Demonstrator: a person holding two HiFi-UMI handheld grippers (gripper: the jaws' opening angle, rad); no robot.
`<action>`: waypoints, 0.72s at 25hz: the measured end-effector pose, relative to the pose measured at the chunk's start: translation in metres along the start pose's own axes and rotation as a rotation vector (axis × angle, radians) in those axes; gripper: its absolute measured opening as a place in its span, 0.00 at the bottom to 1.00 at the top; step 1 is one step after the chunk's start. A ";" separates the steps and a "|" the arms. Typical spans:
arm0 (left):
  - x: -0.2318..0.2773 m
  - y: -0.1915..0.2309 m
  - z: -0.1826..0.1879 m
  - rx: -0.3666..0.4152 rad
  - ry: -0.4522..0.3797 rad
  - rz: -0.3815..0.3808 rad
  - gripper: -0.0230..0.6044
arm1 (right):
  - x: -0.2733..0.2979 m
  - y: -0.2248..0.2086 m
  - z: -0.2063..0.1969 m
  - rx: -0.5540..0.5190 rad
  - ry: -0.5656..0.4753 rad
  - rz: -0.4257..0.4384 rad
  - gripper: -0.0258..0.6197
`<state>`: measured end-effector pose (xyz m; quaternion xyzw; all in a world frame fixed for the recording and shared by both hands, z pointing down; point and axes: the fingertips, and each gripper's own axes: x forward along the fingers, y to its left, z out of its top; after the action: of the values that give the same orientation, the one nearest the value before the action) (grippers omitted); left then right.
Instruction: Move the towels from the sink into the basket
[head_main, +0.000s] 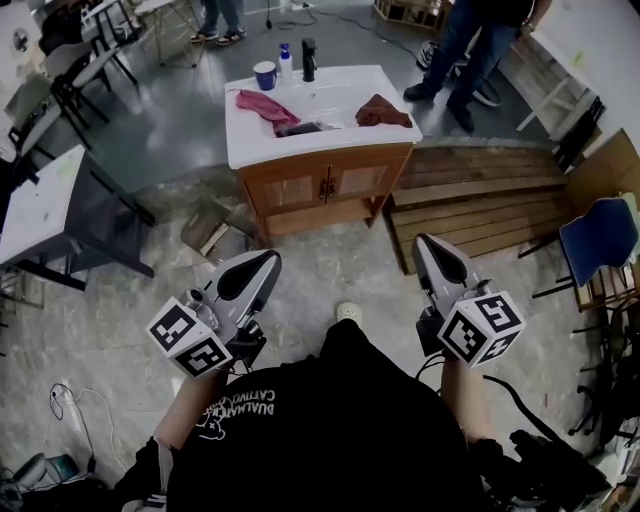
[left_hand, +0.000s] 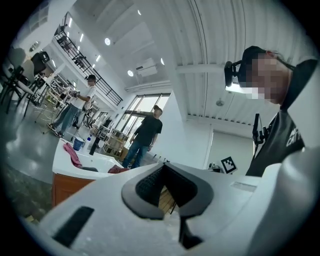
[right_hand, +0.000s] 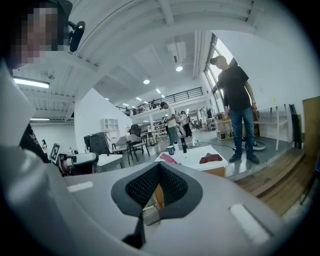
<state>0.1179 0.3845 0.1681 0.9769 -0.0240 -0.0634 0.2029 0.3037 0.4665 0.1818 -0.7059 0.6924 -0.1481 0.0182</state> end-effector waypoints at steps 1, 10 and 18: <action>0.005 0.004 0.000 0.002 0.001 0.002 0.03 | 0.005 -0.005 0.000 -0.001 0.001 0.002 0.05; 0.082 0.054 0.017 0.019 -0.020 0.040 0.03 | 0.067 -0.081 0.033 0.004 -0.003 0.036 0.05; 0.165 0.100 0.030 0.009 -0.057 0.093 0.03 | 0.127 -0.160 0.063 -0.007 0.034 0.094 0.05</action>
<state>0.2753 0.2691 0.1623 0.9734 -0.0756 -0.0817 0.2005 0.4739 0.3366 0.1816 -0.6699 0.7257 -0.1565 0.0111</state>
